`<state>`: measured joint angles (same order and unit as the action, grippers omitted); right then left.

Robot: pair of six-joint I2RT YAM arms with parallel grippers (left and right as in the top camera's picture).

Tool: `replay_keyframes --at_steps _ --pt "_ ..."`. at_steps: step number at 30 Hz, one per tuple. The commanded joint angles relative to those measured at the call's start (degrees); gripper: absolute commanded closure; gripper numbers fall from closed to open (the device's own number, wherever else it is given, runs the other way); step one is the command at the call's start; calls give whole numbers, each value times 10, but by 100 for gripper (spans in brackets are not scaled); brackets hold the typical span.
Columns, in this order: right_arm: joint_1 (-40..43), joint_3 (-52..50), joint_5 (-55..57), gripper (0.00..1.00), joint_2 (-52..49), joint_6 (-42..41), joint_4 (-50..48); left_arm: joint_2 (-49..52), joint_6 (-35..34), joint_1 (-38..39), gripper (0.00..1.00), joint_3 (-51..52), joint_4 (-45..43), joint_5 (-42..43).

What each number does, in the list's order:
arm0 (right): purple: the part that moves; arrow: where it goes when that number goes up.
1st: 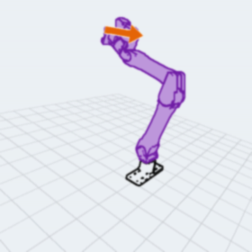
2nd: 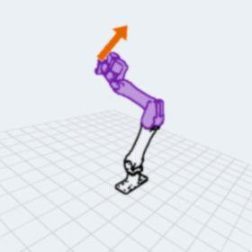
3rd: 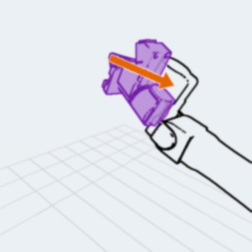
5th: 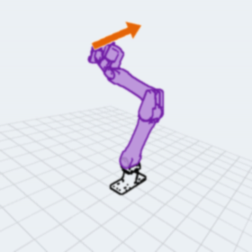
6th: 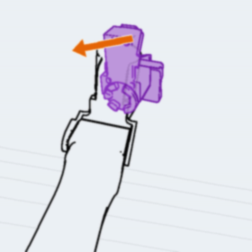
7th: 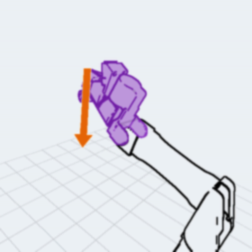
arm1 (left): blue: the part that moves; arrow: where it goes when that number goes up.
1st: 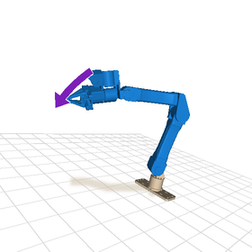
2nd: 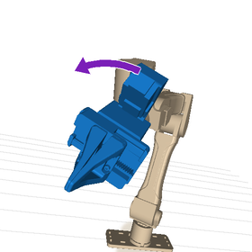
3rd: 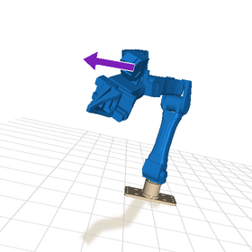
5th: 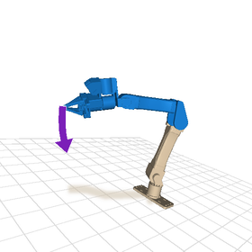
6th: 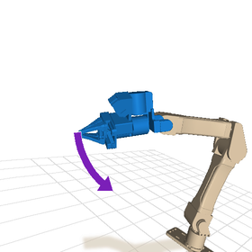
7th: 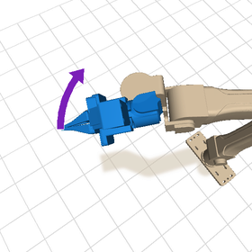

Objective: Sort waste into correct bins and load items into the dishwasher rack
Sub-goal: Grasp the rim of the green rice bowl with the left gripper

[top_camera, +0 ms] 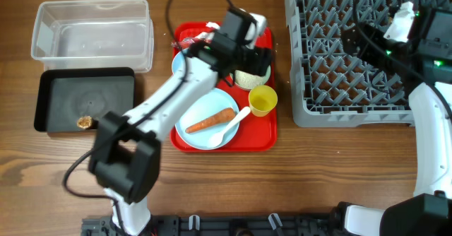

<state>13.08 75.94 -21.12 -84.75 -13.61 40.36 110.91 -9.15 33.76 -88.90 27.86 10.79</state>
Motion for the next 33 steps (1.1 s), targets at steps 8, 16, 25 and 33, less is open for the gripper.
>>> replay_keyframes --at_steps 8,16,25,33 --pt "4 12 4 5 8 31 24 95 42 57 33 -5 -36 -61" --pt "4 12 4 5 8 31 30 117 36 56 41 -5 -49 -94" --pt "4 12 4 5 8 31 33 118 26 58 43 -5 -21 -94" --pt "5 12 6 5 7 31 33 106 -16 58 41 -5 41 -92"
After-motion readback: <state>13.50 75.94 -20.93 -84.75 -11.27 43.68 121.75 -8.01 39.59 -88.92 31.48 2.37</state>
